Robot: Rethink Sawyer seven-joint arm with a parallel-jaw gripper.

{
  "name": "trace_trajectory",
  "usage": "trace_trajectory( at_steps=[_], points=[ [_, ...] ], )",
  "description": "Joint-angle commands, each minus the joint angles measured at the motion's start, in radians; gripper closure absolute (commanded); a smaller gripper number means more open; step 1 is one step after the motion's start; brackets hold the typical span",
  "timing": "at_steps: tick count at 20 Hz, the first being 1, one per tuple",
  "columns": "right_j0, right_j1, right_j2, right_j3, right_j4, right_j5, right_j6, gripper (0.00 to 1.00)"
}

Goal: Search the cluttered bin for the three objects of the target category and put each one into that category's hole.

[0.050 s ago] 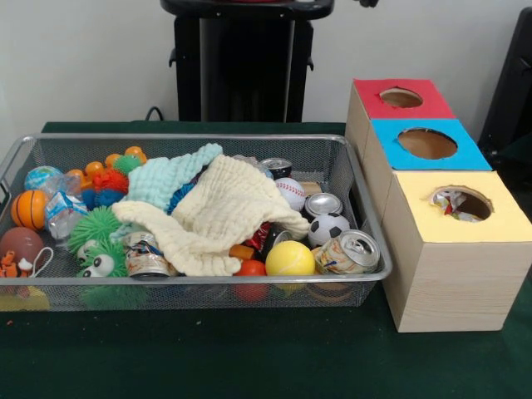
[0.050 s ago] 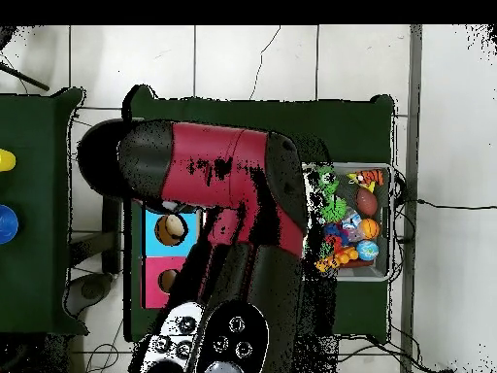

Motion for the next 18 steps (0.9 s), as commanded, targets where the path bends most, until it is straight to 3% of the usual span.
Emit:
trace_trajectory(
  at_steps=[1, 18],
  points=[
    [-0.049, 0.012, 0.123, 0.054, -0.054, -0.02, -0.134, 1.0],
    [-0.088, -0.021, 0.17, 0.078, -0.102, -0.036, -0.132, 1.0]
  ],
)
